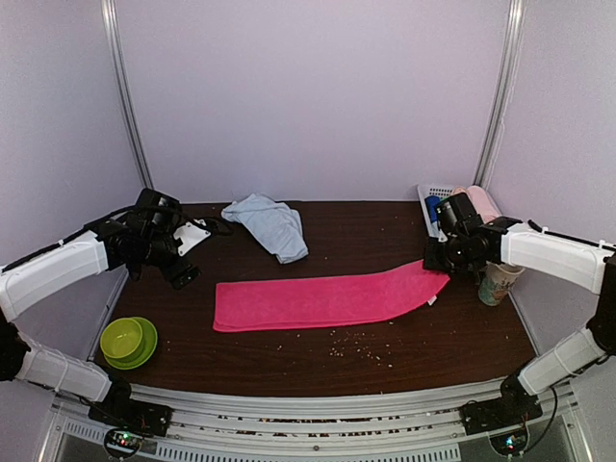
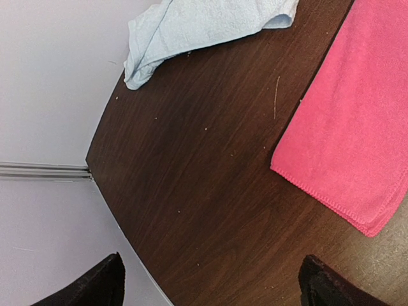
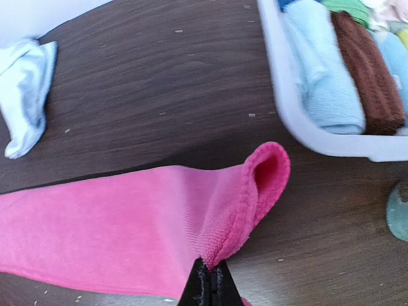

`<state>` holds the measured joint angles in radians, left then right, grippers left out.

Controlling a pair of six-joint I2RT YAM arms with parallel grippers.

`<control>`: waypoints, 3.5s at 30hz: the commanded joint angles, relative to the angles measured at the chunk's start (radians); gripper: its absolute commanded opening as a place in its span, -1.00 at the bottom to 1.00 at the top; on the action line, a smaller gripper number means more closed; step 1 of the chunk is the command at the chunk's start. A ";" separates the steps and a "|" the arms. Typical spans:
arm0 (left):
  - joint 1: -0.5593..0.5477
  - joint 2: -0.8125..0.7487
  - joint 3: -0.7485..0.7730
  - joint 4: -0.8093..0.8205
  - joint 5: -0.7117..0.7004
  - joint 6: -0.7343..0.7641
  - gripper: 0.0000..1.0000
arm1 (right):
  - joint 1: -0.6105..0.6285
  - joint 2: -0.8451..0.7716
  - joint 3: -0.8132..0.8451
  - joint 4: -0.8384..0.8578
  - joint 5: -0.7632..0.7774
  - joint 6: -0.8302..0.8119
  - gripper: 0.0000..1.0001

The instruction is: Roll the towels

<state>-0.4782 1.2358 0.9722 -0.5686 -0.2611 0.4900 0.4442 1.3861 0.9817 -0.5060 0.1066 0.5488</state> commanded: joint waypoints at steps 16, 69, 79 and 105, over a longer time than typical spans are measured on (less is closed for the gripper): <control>0.121 0.030 0.025 0.052 0.028 0.009 0.96 | 0.496 0.683 0.810 -0.013 -0.099 0.040 -1.00; 0.275 0.113 0.037 0.077 0.097 0.033 0.96 | 0.633 1.182 1.296 0.282 -0.432 0.197 -0.12; 0.274 0.142 0.038 0.056 0.166 0.038 0.96 | 0.585 0.895 0.895 0.497 -0.492 0.115 0.04; 0.259 0.455 0.302 -0.157 0.668 -0.136 0.86 | 0.475 0.567 0.504 0.375 -0.282 -0.051 0.30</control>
<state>-0.2161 1.6138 1.1770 -0.6388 0.2234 0.4240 0.9619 2.1071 1.5757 -0.0807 -0.3519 0.5564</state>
